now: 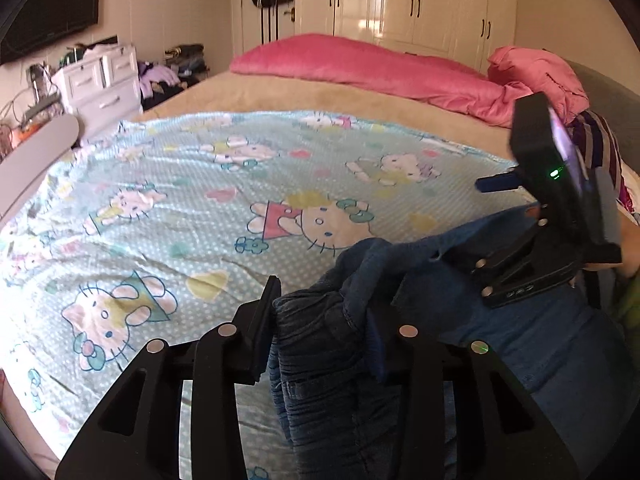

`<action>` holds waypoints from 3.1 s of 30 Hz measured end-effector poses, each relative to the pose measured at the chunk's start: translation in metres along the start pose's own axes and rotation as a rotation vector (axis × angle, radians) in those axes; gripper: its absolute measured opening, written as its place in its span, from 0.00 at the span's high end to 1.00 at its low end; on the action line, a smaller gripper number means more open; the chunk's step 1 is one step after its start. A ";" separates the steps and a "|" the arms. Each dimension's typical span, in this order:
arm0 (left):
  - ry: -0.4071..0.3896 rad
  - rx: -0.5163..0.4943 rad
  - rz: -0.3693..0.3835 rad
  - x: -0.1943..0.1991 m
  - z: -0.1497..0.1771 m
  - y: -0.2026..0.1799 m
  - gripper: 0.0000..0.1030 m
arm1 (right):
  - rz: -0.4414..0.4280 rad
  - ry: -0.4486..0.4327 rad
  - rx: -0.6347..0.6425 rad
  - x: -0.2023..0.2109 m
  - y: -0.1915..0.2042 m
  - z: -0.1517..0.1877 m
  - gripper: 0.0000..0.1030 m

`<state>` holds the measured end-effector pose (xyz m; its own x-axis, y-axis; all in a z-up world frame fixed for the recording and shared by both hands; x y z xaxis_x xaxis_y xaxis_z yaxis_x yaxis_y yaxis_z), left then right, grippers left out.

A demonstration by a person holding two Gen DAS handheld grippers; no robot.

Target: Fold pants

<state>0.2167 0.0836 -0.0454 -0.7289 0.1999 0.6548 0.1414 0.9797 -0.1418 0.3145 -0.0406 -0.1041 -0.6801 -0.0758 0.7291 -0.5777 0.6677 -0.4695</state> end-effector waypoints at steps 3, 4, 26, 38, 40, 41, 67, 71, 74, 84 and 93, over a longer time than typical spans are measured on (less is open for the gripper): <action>-0.007 -0.012 -0.002 0.002 0.001 -0.004 0.65 | -0.120 0.003 -0.020 0.005 0.010 0.001 0.57; -0.007 -0.012 -0.003 0.003 0.002 -0.003 0.65 | -0.152 -0.001 -0.031 0.008 0.013 0.003 0.64; -0.031 -0.027 0.097 0.071 0.030 -0.017 0.62 | -0.256 -0.195 -0.342 0.175 0.017 0.082 0.93; 0.038 -0.002 0.151 0.110 0.081 -0.021 0.62 | -0.348 -0.164 -0.260 0.234 0.081 0.128 0.93; 0.056 -0.010 0.150 0.113 0.090 -0.021 0.62 | -0.350 -0.153 -0.239 0.237 0.093 0.135 0.93; 0.068 -0.015 0.148 0.113 0.095 -0.022 0.62 | -0.358 -0.145 -0.236 0.238 0.098 0.137 0.93; 0.129 0.010 0.147 0.122 0.121 -0.019 0.61 | -0.172 -0.150 0.000 0.230 0.127 0.143 0.99; 0.144 0.038 0.166 0.117 0.125 -0.013 0.60 | -0.300 -0.154 -0.006 0.246 0.134 0.150 0.99; 0.175 0.041 0.174 0.111 0.131 -0.013 0.60 | -0.315 -0.087 0.007 0.226 0.152 0.160 0.99; 0.155 0.090 0.093 0.139 0.138 0.013 0.48 | -0.401 -0.059 -0.058 0.218 0.158 0.166 0.88; 0.067 -0.034 0.188 0.147 0.091 -0.053 0.50 | -0.513 -0.113 -0.141 0.251 0.142 0.155 0.79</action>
<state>0.0411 0.0599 -0.0094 -0.6419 0.3782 0.6671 0.2937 0.9248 -0.2417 -0.0082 -0.0797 -0.0655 -0.3755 -0.4926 0.7851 -0.7874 0.6163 0.0101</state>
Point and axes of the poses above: each gripper's, at about its wrist camera, not at the fingertips, and x roughly against the way its jaws point, y to its left, z to its underside, the point moved 6 cm from there along -x, roughly the way its jaws point, and after that the axes turned 12 degrees about z, right-handed, at the moved point
